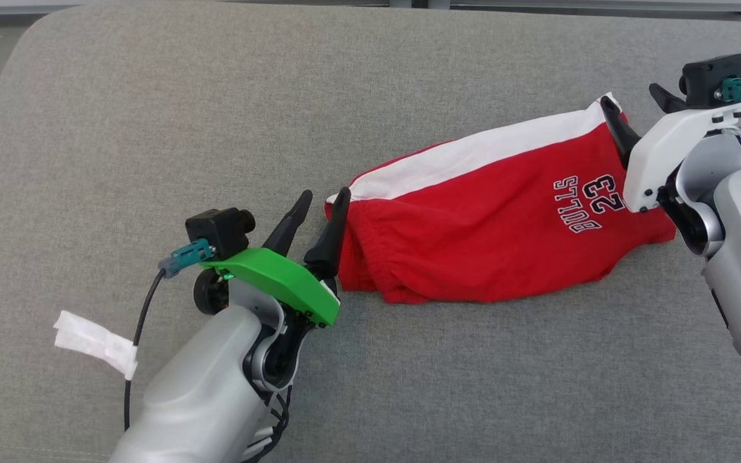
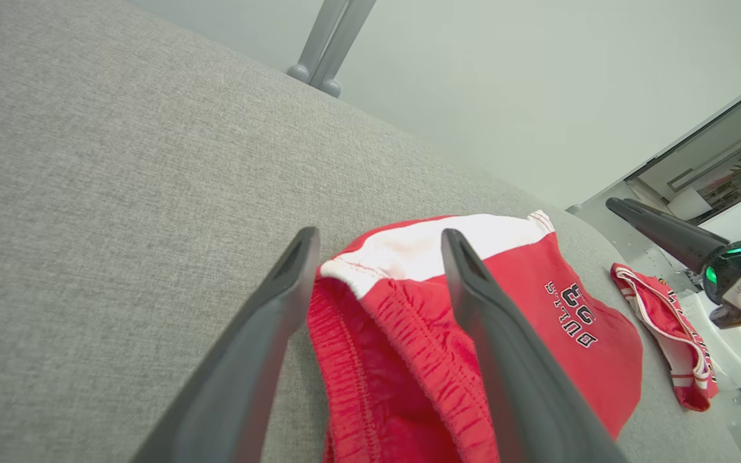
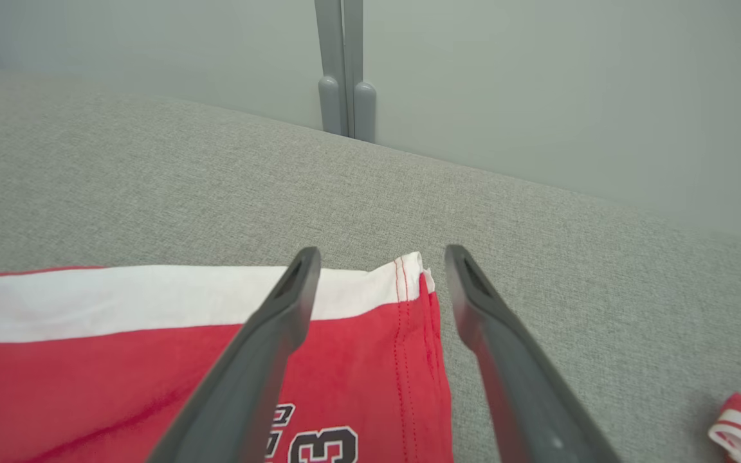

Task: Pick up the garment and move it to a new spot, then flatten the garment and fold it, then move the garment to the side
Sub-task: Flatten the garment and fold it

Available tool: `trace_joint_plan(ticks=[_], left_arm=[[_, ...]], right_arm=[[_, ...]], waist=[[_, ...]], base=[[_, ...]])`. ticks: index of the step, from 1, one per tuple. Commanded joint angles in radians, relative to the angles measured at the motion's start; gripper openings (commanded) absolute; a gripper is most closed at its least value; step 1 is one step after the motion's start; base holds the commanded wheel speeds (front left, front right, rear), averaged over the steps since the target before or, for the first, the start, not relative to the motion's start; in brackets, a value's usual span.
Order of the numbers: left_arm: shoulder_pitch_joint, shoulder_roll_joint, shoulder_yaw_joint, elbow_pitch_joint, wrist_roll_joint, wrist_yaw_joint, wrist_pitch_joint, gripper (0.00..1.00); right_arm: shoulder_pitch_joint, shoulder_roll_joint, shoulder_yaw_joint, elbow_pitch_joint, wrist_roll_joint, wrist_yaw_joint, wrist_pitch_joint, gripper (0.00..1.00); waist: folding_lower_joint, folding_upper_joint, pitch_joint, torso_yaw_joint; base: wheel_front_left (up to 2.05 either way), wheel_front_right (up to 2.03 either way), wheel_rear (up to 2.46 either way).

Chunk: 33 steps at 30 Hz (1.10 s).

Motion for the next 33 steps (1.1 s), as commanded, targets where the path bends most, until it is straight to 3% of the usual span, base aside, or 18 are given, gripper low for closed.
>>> trace_joint_plan(ticks=[1,9,18,26,33], left_arm=[[0.022,0.011,0.021,-0.007,0.025,-0.01,-0.004,1.0],[0.183,0.031,0.238,-0.135,0.243,-0.017,-0.004,1.0],[0.404,-0.058,0.544,-0.325,0.59,-0.056,-0.004,1.0],[0.498,-0.088,0.657,-0.407,0.81,-0.084,-0.004,1.0],[0.54,-0.093,0.717,-0.46,0.847,-0.089,-0.004,1.0]], right_arm=[[0.007,-0.01,0.003,0.003,0.019,-0.001,-0.005,1.0],[0.074,-0.032,-0.028,0.026,0.095,-0.001,0.036,1.0],[0.115,-0.012,-0.114,0.083,0.131,-0.001,0.09,1.0],[0.098,0.01,-0.233,0.19,0.081,-0.001,0.075,1.0],[0.073,0.035,-0.301,0.278,0.006,-0.001,0.055,1.0]], waist=[[0.0,0.0,-0.018,-0.003],[0.0,0.0,-0.07,0.001],[0.0,0.0,-0.074,0.029],[0.0,0.0,-0.052,0.073],[0.0,0.0,-0.026,0.104]], base=[[0.0,0.0,0.0],[0.0,0.0,0.0],[0.0,0.0,0.0],[0.0,0.0,0.0],[0.0,0.0,0.0]])
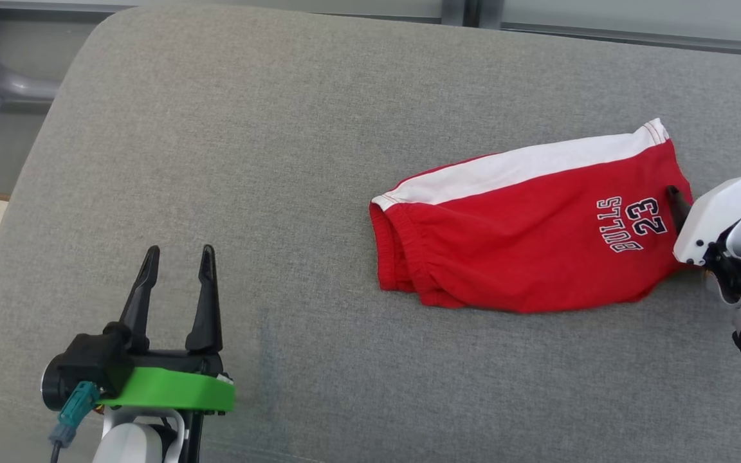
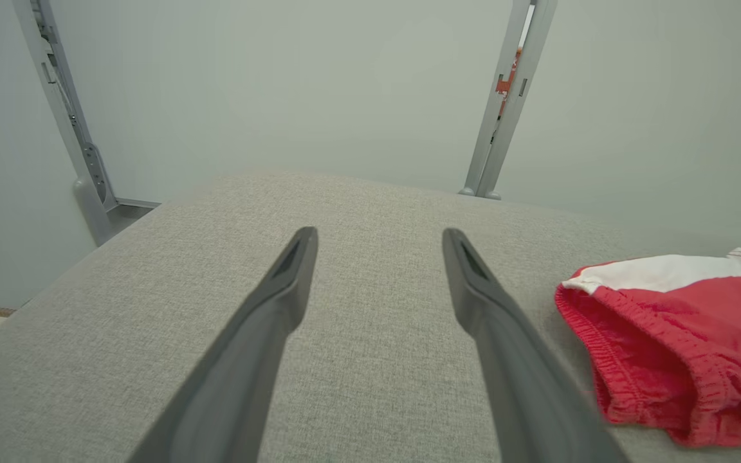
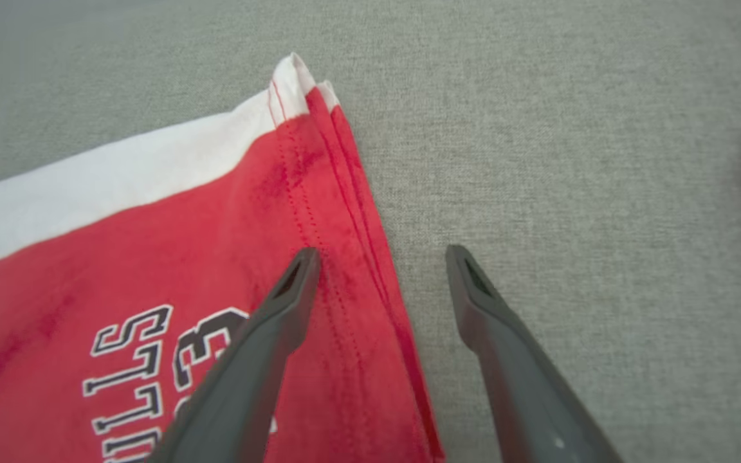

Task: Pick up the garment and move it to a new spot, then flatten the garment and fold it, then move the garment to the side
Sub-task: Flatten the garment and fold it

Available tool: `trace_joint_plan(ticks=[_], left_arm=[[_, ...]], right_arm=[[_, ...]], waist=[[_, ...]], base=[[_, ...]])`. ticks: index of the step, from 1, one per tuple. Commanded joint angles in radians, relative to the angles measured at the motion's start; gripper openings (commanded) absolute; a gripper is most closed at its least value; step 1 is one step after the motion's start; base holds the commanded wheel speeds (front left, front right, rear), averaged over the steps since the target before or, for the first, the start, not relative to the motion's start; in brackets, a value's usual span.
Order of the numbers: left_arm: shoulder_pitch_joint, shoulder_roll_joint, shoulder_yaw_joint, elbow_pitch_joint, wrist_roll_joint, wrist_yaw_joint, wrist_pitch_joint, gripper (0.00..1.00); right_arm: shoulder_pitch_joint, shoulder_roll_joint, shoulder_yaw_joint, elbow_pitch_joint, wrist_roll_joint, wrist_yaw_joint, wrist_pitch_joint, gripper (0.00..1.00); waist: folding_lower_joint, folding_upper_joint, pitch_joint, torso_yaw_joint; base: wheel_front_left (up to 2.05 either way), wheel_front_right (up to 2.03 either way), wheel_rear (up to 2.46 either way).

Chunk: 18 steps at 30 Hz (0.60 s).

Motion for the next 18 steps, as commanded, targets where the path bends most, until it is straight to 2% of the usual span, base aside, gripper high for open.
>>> trace_joint_plan(ticks=[1,9,13,14,15,18], left_arm=[[0.018,0.0,0.005,-0.006,-0.01,-0.002,-0.003,1.0],[0.029,0.0,0.0,-0.013,-0.029,-0.002,-0.003,1.0],[0.034,0.0,-0.011,-0.007,-0.03,0.002,-0.003,1.0],[0.036,0.0,-0.014,-0.002,-0.031,0.002,-0.003,1.0],[0.036,0.0,-0.015,0.001,-0.03,0.003,-0.003,1.0],[0.035,0.0,-0.019,0.01,-0.032,0.002,-0.003,1.0]], right_arm=[[-0.011,0.009,-0.007,0.012,-0.016,-0.001,-0.008,1.0],[-0.017,0.023,-0.047,0.098,-0.108,-0.002,0.001,1.0],[-0.008,0.051,-0.05,0.132,-0.145,-0.002,0.012,1.0],[-0.004,0.06,-0.043,0.134,-0.148,-0.001,0.016,0.66],[-0.001,0.067,-0.038,0.13,-0.149,0.0,0.01,0.0],[0.016,0.073,-0.011,0.12,-0.162,-0.001,0.001,0.0]], waist=[[0.0,0.0,0.013,0.013],[0.0,0.0,0.023,0.024],[0.0,0.0,0.018,0.023],[0.0,0.0,0.016,0.02],[0.0,0.0,0.015,0.017],[0.0,0.0,0.008,0.005]], base=[[0.0,0.0,0.0],[0.0,0.0,0.0],[0.0,0.0,0.0],[0.0,0.0,0.0],[0.0,0.0,0.0],[0.0,0.0,0.0]])
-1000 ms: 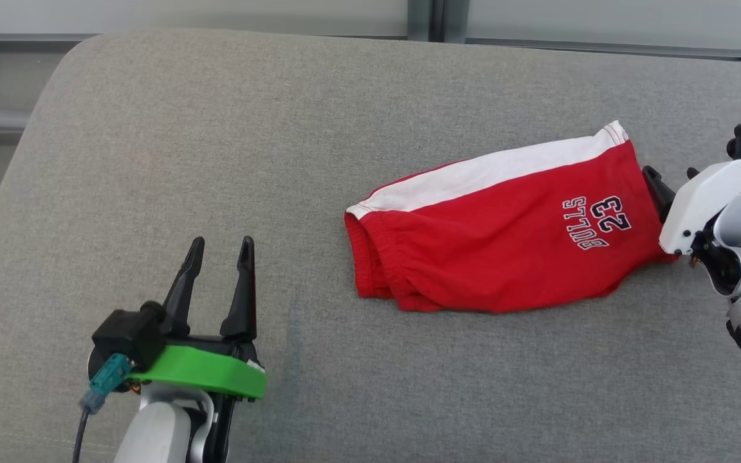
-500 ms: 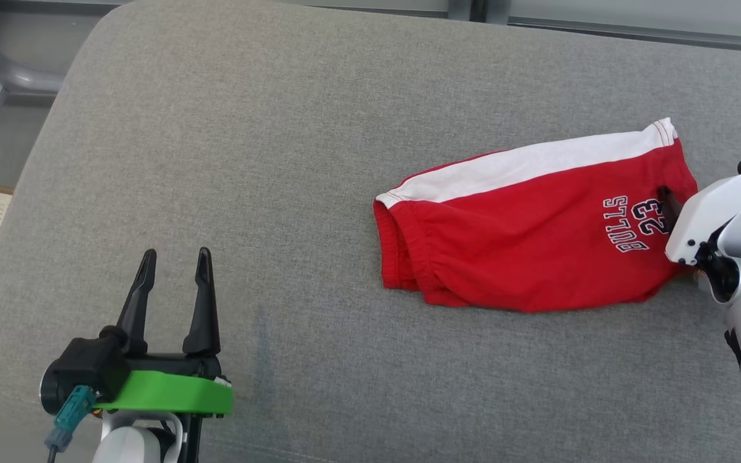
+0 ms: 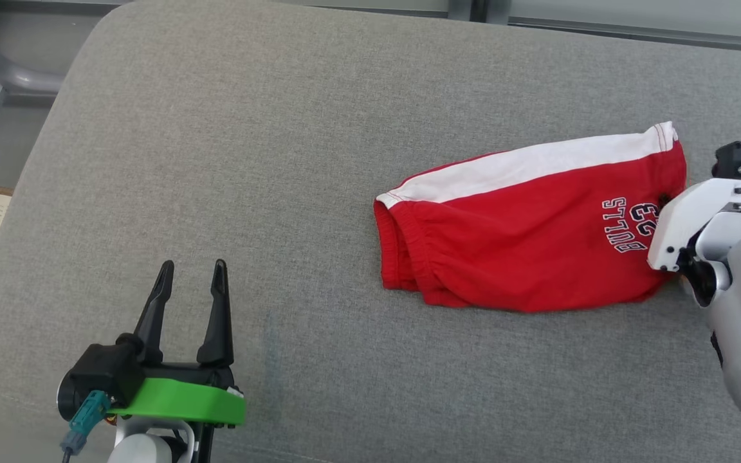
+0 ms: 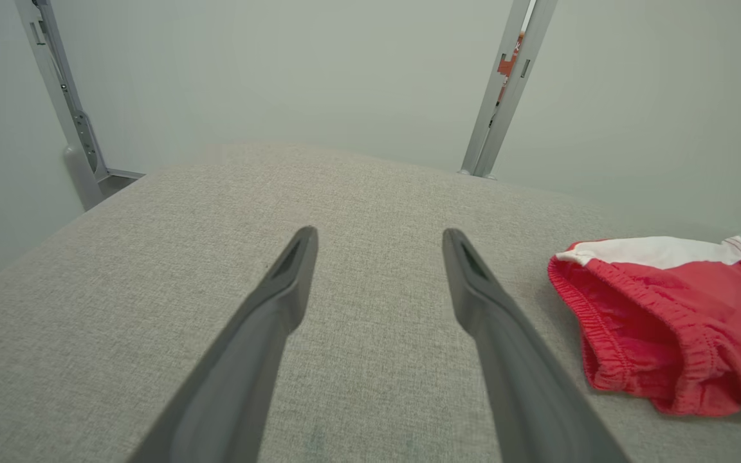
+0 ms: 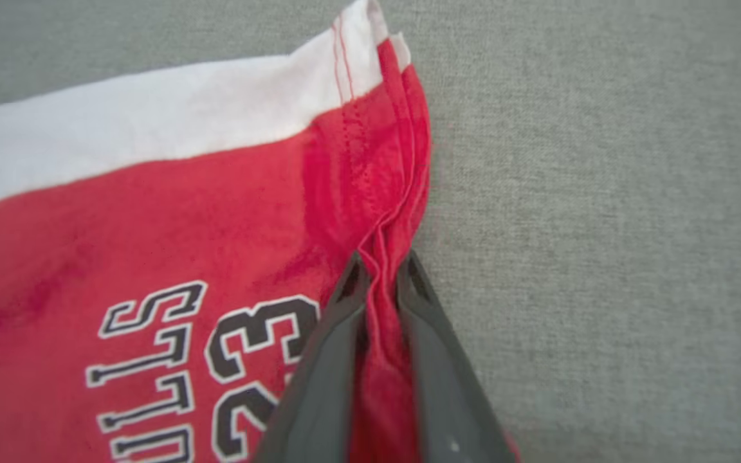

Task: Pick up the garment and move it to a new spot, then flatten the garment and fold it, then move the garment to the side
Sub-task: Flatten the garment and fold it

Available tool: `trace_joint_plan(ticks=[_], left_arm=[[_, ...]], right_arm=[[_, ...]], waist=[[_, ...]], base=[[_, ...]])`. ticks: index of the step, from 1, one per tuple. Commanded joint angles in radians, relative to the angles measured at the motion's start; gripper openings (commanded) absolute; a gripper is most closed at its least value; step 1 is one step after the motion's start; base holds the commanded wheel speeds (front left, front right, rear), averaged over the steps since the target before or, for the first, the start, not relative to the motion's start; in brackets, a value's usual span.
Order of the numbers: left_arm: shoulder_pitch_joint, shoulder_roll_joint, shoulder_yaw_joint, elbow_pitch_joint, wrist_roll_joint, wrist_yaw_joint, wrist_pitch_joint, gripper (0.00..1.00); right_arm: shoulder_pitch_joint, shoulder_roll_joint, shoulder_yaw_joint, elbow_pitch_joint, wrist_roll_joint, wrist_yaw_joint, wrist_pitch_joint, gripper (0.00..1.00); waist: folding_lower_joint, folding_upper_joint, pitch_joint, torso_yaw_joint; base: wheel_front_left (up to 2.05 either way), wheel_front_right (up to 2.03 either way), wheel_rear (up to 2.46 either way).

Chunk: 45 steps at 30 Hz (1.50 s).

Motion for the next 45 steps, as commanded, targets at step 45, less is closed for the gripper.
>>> trace_joint_plan(ticks=[45], left_arm=[[0.044,0.001,-0.06,0.026,-0.063,0.016,-0.003,1.0]], right_arm=[[0.176,0.125,0.088,-0.503,-0.215,-0.001,0.1,0.0]], waist=[[0.0,0.0,-0.139,-0.041]], base=[[0.0,0.0,0.0]])
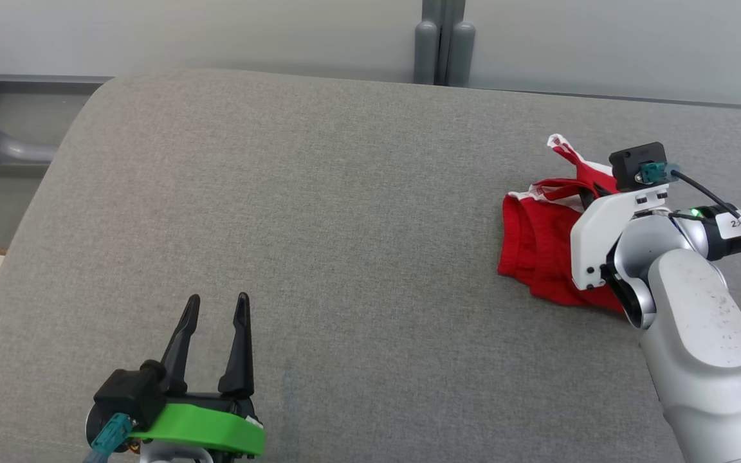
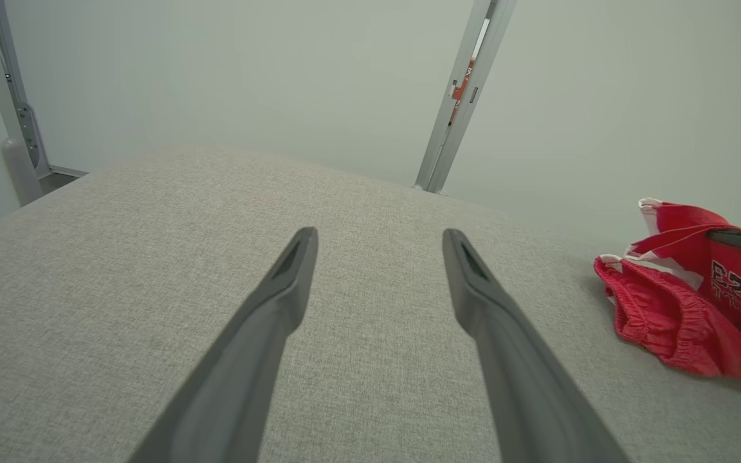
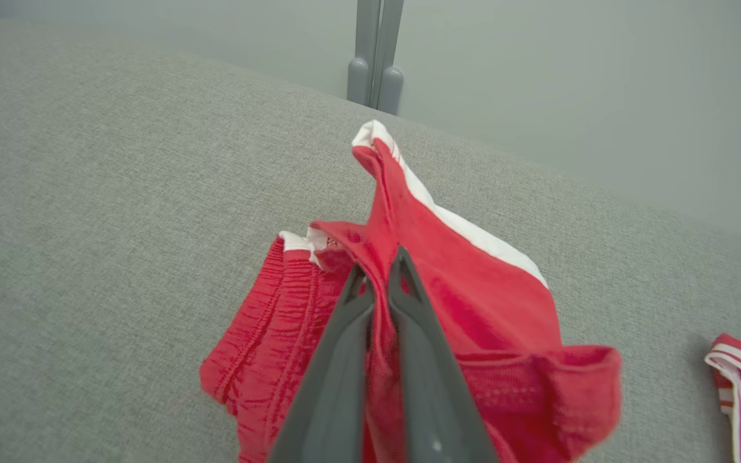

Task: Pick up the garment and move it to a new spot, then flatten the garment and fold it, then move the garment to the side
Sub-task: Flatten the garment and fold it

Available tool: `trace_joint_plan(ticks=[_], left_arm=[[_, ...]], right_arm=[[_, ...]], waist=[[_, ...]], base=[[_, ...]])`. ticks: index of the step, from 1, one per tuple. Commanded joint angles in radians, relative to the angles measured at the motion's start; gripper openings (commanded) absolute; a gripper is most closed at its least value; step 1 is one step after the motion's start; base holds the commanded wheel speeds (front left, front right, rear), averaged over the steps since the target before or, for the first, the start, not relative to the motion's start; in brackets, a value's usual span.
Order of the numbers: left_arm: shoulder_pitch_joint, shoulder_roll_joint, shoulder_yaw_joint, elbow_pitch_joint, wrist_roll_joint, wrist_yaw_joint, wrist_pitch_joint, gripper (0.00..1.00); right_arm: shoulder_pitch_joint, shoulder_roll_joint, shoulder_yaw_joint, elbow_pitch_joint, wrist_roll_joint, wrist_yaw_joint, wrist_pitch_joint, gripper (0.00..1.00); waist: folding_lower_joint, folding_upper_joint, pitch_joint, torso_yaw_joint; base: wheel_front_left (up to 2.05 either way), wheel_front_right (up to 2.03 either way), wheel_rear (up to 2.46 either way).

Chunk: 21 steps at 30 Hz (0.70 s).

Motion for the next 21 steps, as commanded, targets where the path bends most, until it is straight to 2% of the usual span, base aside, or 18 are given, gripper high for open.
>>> trace_joint_plan(ticks=[1,8,12,13,14,17,21], left_arm=[[-0.017,0.001,-0.002,0.004,-0.001,0.004,-0.003,1.0],[-0.02,0.001,-0.001,0.006,-0.007,0.006,-0.003,1.0],[-0.025,0.001,-0.001,0.007,-0.009,0.005,-0.003,1.0],[-0.025,0.001,-0.003,0.007,-0.008,0.005,-0.003,1.0],[-0.024,0.001,-0.004,0.008,-0.009,0.005,-0.003,1.0],[-0.022,0.001,-0.003,0.009,-0.011,0.007,-0.003,1.0],[-0.011,0.001,0.007,0.007,-0.009,0.011,-0.003,1.0]], right_arm=[[-0.015,0.004,-0.007,0.011,-0.014,-0.002,-0.013,0.0],[-0.052,0.048,-0.012,0.085,-0.047,-0.002,-0.044,0.0],[-0.066,0.069,0.018,0.143,-0.021,-0.002,-0.044,0.0],[-0.07,0.071,0.026,0.151,-0.015,-0.002,-0.05,0.33],[-0.076,0.074,0.034,0.157,-0.001,-0.002,-0.064,1.0],[-0.087,0.085,0.068,0.149,0.083,-0.002,-0.092,1.0],[-0.106,0.073,0.097,0.074,0.176,-0.002,-0.141,1.0]], waist=[[0.0,-0.0001,0.013,0.018],[0.0,-0.0001,0.031,0.041],[0.0,-0.0001,0.037,0.048],[0.0,-0.0001,0.037,0.05],[0.0,-0.0001,0.038,0.051],[0.0,-0.0001,0.035,0.049],[0.0,-0.0001,0.027,0.035]], base=[[0.0,0.0,0.0],[0.0,0.0,0.0],[0.0,0.0,0.0],[0.0,0.0,0.0],[0.0,0.0,0.0],[0.0,0.0,0.0],[0.0,0.0,0.0]])
